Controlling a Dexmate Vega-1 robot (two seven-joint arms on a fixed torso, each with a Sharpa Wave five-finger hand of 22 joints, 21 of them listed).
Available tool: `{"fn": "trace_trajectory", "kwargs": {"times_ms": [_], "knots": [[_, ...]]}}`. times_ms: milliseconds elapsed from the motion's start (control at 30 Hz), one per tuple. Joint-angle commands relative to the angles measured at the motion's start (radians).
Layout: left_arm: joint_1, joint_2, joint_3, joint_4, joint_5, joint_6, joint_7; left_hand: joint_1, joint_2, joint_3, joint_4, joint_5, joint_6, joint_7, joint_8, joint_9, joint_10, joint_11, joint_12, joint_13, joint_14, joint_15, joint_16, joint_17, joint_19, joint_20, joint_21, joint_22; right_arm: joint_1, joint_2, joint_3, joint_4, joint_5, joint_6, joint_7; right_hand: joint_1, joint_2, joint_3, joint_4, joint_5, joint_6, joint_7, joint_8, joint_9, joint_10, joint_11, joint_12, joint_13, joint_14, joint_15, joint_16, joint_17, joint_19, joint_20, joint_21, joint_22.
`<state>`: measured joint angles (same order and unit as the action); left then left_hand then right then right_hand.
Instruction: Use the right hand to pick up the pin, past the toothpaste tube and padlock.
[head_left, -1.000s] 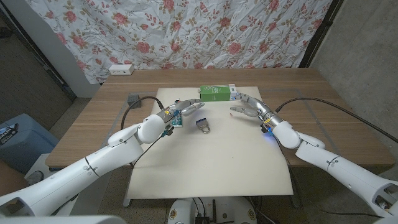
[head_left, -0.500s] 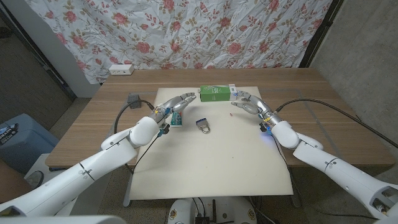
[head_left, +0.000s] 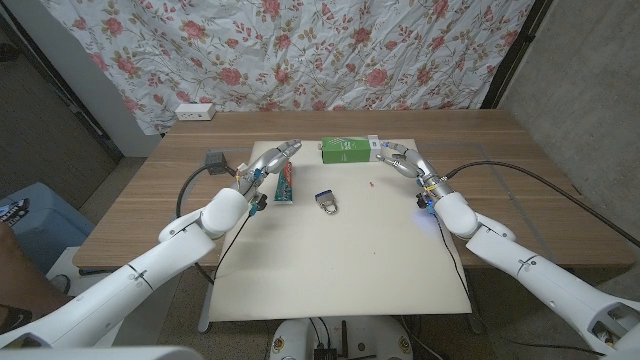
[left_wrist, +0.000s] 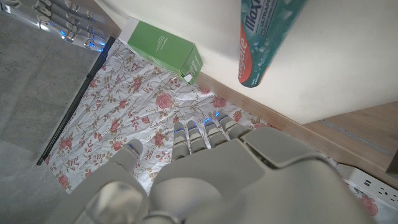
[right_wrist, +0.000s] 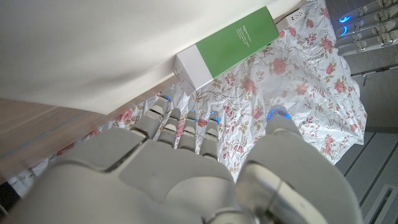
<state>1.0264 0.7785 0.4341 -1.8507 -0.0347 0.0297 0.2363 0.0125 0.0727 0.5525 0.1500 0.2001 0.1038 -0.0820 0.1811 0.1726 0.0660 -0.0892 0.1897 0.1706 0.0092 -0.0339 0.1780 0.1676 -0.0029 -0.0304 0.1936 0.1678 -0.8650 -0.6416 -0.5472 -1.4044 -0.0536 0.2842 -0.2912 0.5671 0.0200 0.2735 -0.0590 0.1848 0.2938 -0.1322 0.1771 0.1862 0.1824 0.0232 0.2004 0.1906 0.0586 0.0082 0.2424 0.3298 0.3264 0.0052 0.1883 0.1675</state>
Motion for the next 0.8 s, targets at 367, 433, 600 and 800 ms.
{"fn": "trace_trajectory", "kwargs": {"times_ms": [367,433,600,800], "knots": [[-0.058,-0.107,0.007,0.217,-0.073,-0.2,0.04,0.012,0.1,0.022,-0.006,0.005,0.006,0.003,0.0,0.0,-0.003,0.006,0.0,0.002,0.001,-0.052,-0.002,0.0,0.014,-0.097,0.004,0.0,-0.044,0.037,0.053,-0.008,0.159,-0.012,-0.002,-0.038,0.018,-0.004,0.013,0.008,-0.061,0.013,-0.009,-0.003,-0.019,0.002,-0.006,0.0,-0.017,-0.003,-0.013,-0.007,-0.025,-0.004,-0.006,0.0],[-0.06,-0.119,0.006,0.228,-0.078,-0.208,0.051,0.012,0.1,0.022,-0.006,0.005,0.006,0.004,0.0,0.0,-0.003,0.006,0.0,0.002,0.001,-0.051,-0.002,0.0,0.014,-0.097,0.004,0.0,-0.047,0.045,0.058,-0.001,0.177,-0.004,-0.002,-0.042,0.021,-0.004,0.015,0.008,-0.064,0.01,-0.008,-0.003,-0.02,0.0,-0.007,0.0,-0.017,-0.005,-0.013,-0.007,-0.028,-0.008,-0.007,0.0],[-0.064,-0.155,0.003,0.277,-0.109,-0.254,0.062,0.012,0.099,0.026,-0.006,0.005,0.005,0.005,0.0,0.0,-0.005,0.008,-0.001,0.002,0.003,-0.05,-0.001,0.001,0.015,-0.096,0.003,0.0,-0.053,0.055,0.066,-0.001,0.215,-0.004,0.007,-0.05,0.026,-0.005,0.017,0.008,-0.068,0.013,-0.006,-0.003,-0.017,0.004,-0.005,-0.001,-0.016,-0.003,-0.013,-0.008,-0.029,-0.007,-0.006,0.001],[-0.074,-0.19,0.002,0.329,-0.133,-0.315,0.072,0.012,0.099,0.028,-0.006,0.004,0.004,0.006,-0.001,0.0,-0.006,0.008,-0.001,0.002,0.005,-0.049,-0.001,0.001,0.022,-0.094,0.005,0.0,-0.065,0.08,0.089,-0.001,0.285,0.04,0.022,-0.058,0.031,-0.007,0.02,0.007,-0.07,0.018,-0.004,-0.004,-0.014,0.007,-0.004,-0.001,-0.012,0.0,-0.012,-0.009,-0.03,-0.007,-0.005,0.001]]}}
